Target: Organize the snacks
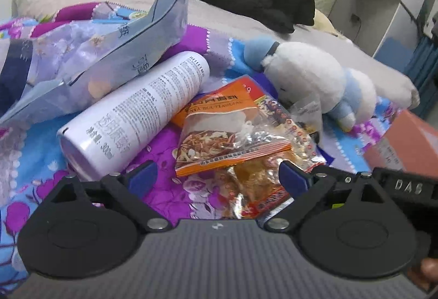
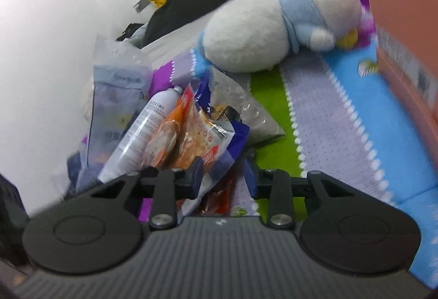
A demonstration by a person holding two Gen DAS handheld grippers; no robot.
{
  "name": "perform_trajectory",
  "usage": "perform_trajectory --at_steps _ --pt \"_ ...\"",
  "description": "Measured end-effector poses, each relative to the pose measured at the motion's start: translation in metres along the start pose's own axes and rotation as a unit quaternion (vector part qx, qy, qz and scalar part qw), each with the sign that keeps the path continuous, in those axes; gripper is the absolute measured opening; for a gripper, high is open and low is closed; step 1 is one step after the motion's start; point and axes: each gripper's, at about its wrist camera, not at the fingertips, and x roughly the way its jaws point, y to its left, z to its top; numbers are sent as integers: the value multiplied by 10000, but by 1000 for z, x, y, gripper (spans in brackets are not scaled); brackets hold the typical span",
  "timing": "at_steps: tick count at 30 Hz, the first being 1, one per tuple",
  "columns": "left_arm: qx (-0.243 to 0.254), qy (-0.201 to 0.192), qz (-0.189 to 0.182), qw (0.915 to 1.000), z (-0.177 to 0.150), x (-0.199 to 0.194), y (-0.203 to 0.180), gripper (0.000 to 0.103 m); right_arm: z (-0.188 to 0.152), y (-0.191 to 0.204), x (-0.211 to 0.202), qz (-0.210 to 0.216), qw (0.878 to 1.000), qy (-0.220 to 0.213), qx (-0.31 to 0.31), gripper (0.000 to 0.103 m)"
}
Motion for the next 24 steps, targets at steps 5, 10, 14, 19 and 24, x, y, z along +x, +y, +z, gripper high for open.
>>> perform_trajectory --at_steps 5,10,14,19,24 --pt "235 -117 210 9994 2 8 -4 96 2 -3 6 124 9998 33 155 23" --pt "494 -280 219 9981 5 9 -11 81 4 -2 1 153 9998 10 114 11" --pt "775 -211 200 9966 6 9 -20 45 4 3 -5 190 9998 -10 -18 4" --pt "796 -287 100 9964 4 -5 -23 28 1 10 -18 128 9998 -27 -145 3" --pt "743 -280 27 9968 -2 -27 -24 20 -7 12 -37 81 9998 -36 -163 3"
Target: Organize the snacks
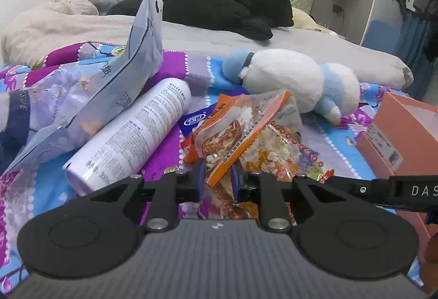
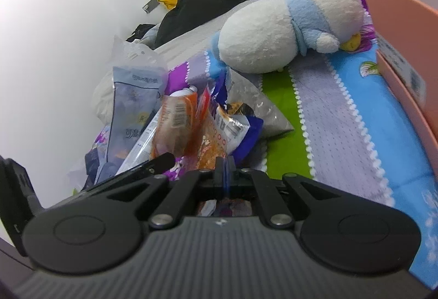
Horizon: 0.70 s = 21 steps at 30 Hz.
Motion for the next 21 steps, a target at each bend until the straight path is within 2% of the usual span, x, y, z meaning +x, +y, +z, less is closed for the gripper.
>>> perform_trajectory --at_steps 9,12,21 --pt "-83 182 -89 9998 -26 -52 -12 16 -23 7 -49 -417 9988 110 -219 3" --pt "-179 256 -225 9993 -39 -78 -16 16 -32 7 -68 -505 9984 143 -210 3" --pt "-289 436 -358 9980 -69 -147 -25 14 -62 10 -122 -561 9982 197 -57 3"
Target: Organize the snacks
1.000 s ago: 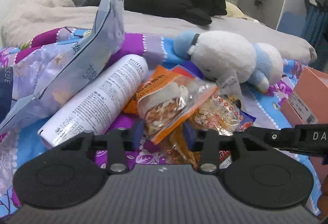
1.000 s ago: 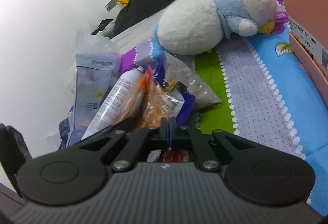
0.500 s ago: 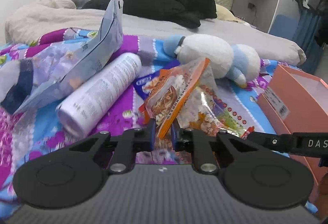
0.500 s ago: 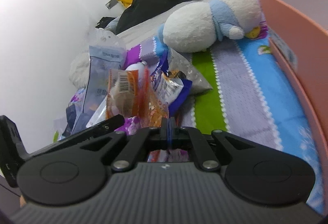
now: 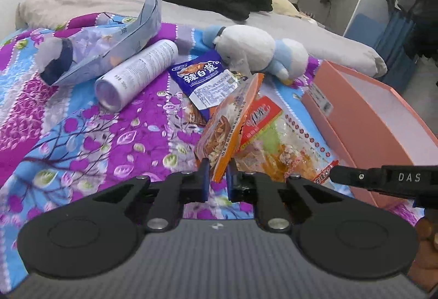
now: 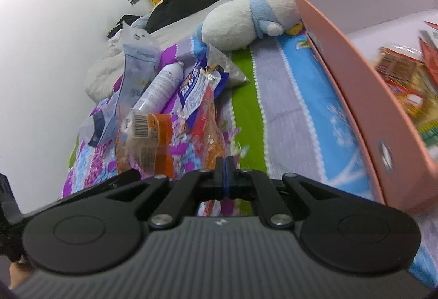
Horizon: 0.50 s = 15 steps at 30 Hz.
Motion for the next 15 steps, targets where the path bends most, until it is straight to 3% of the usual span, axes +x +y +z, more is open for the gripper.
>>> perform_trajectory --at_steps 15 --pt "625 472 159 9968 -40 -50 -22 14 -55 -22 -66 -216 9995 181 108 3"
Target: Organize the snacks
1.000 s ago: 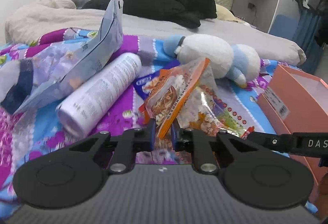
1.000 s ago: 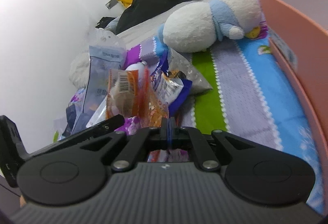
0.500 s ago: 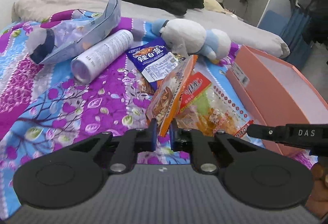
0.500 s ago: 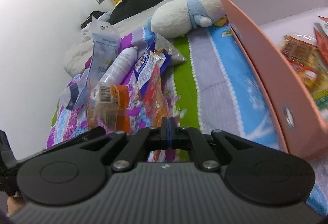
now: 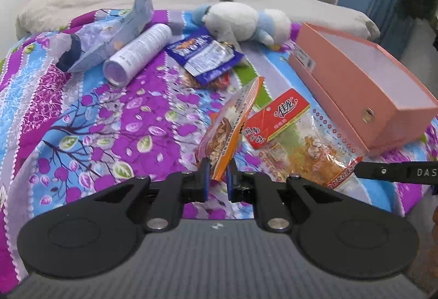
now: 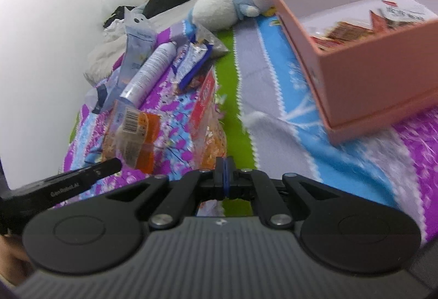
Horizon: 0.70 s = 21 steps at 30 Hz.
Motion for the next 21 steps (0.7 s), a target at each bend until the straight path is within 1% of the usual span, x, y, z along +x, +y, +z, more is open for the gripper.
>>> perform_trajectory --at_steps 2,5,9,12,13,14,15,16,17,18,19,20,21 --pt "130 67 -11 9999 -3 -4 -6 14 -5 -6 -5 -3 10000 30 67 3" --pt "263 107 14 9996 -6 -6 -11 14 -10 -10 -12 -78 10000 -17 -44 3" --pt "315 186 220 9991 -5 -3 -17 15 -15 -19 -17 -188 9998 -12 -80 3" --pt "309 266 114 9991 -2 0 -19 17 -17 -24 -19 -212 9997 15 -149 4" --pt "360 302 122 9988 -2 2 -21 22 -17 -25 -18 -238 9996 43 -165 6" --pt "382 351 118 9986 -1 4 -23 25 -17 -27 -17 -269 9995 73 -151 6" --pt "365 403 103 9985 -1 6 -24 33 -18 -29 -17 -276 9995 91 -140 6" --pt "312 457 75 9984 0 8 -24 48 -19 -31 -16 -276 9995 104 -133 7" --pt "248 486 74 9985 0 10 -24 57 -19 -31 -16 -289 9994 120 -144 7" --pt "181 497 102 9985 0 10 -24 71 -19 -32 -15 -325 9992 143 -184 7" --pt "105 496 130 9986 -1 10 -23 79 -20 -31 -13 -371 9989 164 -232 7" --pt "23 513 129 9986 -1 10 -22 82 -20 -31 -12 -430 9985 193 -281 8" --pt "-83 558 78 9984 -1 10 -20 88 -20 -31 -11 -509 9979 230 -323 12"
